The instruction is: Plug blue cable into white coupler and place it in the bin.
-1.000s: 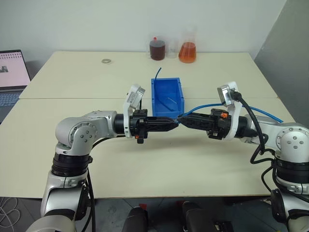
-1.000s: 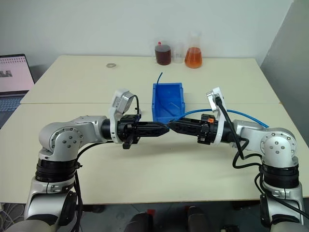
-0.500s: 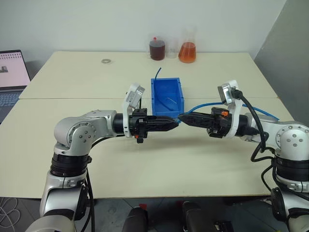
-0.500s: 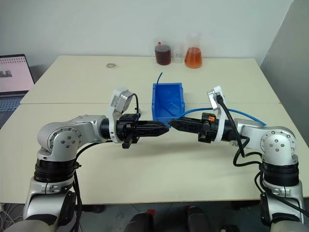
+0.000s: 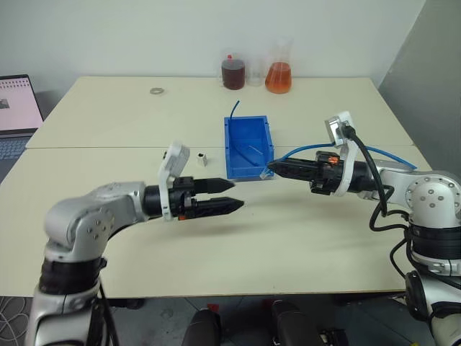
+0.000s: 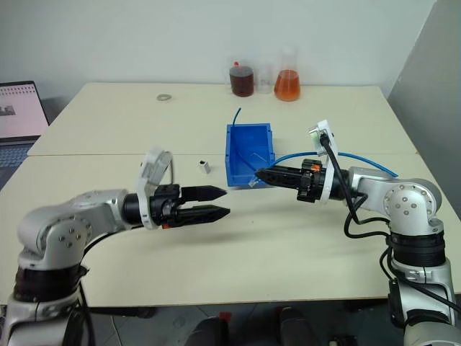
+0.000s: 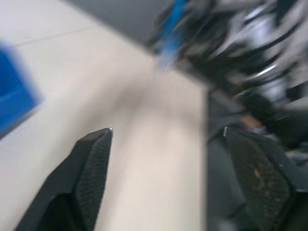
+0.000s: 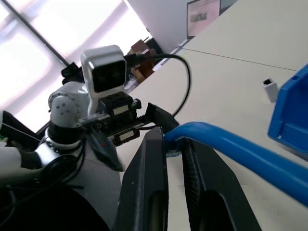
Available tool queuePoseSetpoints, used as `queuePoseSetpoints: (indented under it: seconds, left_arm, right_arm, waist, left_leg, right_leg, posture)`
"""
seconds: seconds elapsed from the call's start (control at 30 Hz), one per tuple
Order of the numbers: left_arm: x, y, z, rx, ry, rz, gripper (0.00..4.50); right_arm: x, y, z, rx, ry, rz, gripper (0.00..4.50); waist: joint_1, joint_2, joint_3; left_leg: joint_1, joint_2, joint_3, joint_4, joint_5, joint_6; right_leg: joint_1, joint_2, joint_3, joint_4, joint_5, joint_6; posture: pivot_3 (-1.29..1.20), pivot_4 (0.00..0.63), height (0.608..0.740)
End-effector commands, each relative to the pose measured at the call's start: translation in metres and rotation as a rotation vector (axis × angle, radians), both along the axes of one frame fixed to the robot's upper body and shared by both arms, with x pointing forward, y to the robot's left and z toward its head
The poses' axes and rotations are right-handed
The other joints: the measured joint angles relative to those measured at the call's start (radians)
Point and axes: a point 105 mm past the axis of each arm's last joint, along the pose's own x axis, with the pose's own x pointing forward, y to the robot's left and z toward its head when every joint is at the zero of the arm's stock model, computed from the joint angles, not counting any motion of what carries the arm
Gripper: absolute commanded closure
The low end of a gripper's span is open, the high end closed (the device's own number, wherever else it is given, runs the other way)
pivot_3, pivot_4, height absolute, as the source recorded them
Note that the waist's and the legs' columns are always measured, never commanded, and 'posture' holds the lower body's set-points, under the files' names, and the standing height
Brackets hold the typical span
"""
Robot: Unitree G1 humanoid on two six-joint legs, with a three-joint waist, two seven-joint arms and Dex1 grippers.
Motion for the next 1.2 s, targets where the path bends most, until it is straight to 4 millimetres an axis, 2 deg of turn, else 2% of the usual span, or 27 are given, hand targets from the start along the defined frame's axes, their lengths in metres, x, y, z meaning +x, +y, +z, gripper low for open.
queuePoseSetpoints:
  seconds: [0.03, 0.17, 0.3, 0.4, 0.6, 0.73, 0.87, 1.07, 1.2]
  left_arm:
    - [0.023, 0.022, -0.015, 0.113, -0.179, 0.269, 0.04]
    - [0.035, 0.049, -0.032, 0.176, -0.244, 0.463, 0.04]
    - [0.056, 0.087, -0.041, 0.287, -0.348, 0.666, 0.04]
    - [0.074, 0.111, -0.051, 0.299, -0.343, 0.825, 0.04]
    - [0.103, 0.083, -0.072, 0.283, -0.28, 0.767, 0.04]
    - [0.122, 0.054, -0.068, 0.203, -0.235, 0.696, 0.04]
    - [0.129, 0.038, -0.069, 0.155, -0.19, 0.643, 0.04]
    - [0.135, 0.031, -0.079, 0.161, -0.137, 0.631, 0.04]
    - [0.142, 0.029, -0.079, 0.163, -0.136, 0.644, 0.04]
  right_arm:
    - [-0.001, -0.001, 0.016, 0.024, -0.077, 0.005, 4.35]
    - [0.0, 0.0, 0.012, 0.01, -0.093, -0.007, 4.35]
    - [0.004, 0.002, 0.012, 0.01, -0.102, -0.022, 4.35]
    - [0.008, 0.0, 0.012, 0.004, -0.11, -0.04, 4.35]
    - [0.016, -0.004, 0.013, 0.02, -0.116, -0.1, 4.35]
    - [0.018, -0.003, 0.013, 0.013, -0.122, -0.114, 4.35]
    - [0.019, -0.005, 0.014, 0.011, -0.131, -0.132, 4.35]
    - [0.019, -0.008, 0.013, 0.004, -0.139, -0.155, 4.35]
    - [0.021, -0.011, 0.013, -0.001, -0.145, -0.172, 4.35]
  waist:
    - [0.005, 0.0, 0.0]
    - [0.01, 0.0, 0.0]
    - [0.016, 0.0, 0.0]
    - [0.02, 0.0, 0.0]
    - [0.028, 0.0, 0.0]
    - [0.029, 0.0, 0.0]
    - [0.025, 0.0, 0.0]
    - [0.023, 0.0, 0.0]
    - [0.025, 0.0, 0.0]
  left_leg:
    - [0.0, 0.0, 0.0, 0.001, 0.0, 0.0]
    - [-0.001, 0.0, 0.001, 0.001, 0.0, 0.0]
    - [-0.001, 0.0, 0.001, 0.0, 0.0, 0.0]
    - [-0.001, 0.0, 0.001, 0.0, 0.0, 0.0]
    - [-0.003, -0.001, 0.0, 0.001, 0.0, 0.0]
    - [-0.003, -0.002, 0.0, 0.001, 0.0, 0.0]
    - [-0.003, -0.002, 0.0, 0.001, 0.0, 0.0]
    - [-0.002, -0.002, 0.0, 0.001, 0.0, 0.0]
    - [-0.002, -0.003, 0.0, 0.001, 0.0, 0.0]
  right_leg:
    - [0.0, 0.0, 0.0, 0.0, 0.0, 0.0]
    - [0.0, 0.0, 0.0, -0.001, 0.0, 0.0]
    - [0.0, 0.0, 0.0, -0.001, 0.0, 0.0]
    - [0.0, 0.0, 0.0, -0.001, 0.001, 0.0]
    - [0.001, -0.001, -0.001, -0.005, 0.002, 0.002]
    - [0.001, -0.002, -0.001, -0.005, 0.002, 0.003]
    - [0.001, -0.002, -0.001, -0.005, 0.002, 0.003]
    - [0.001, -0.002, -0.001, -0.004, 0.002, 0.003]
    - [0.002, -0.002, -0.001, -0.003, 0.003, 0.003]
  posture:
    - [0.0, 0.15, 0.74]
    - [0.0, 0.15, 0.74]
    - [0.0, 0.15, 0.74]
    - [0.0, 0.15, 0.74]
    - [0.0, 0.15, 0.74]
    - [0.0, 0.15, 0.74]
    - [0.0, 0.15, 0.74]
    - [0.0, 0.15, 0.74]
    - [0.0, 0.15, 0.74]
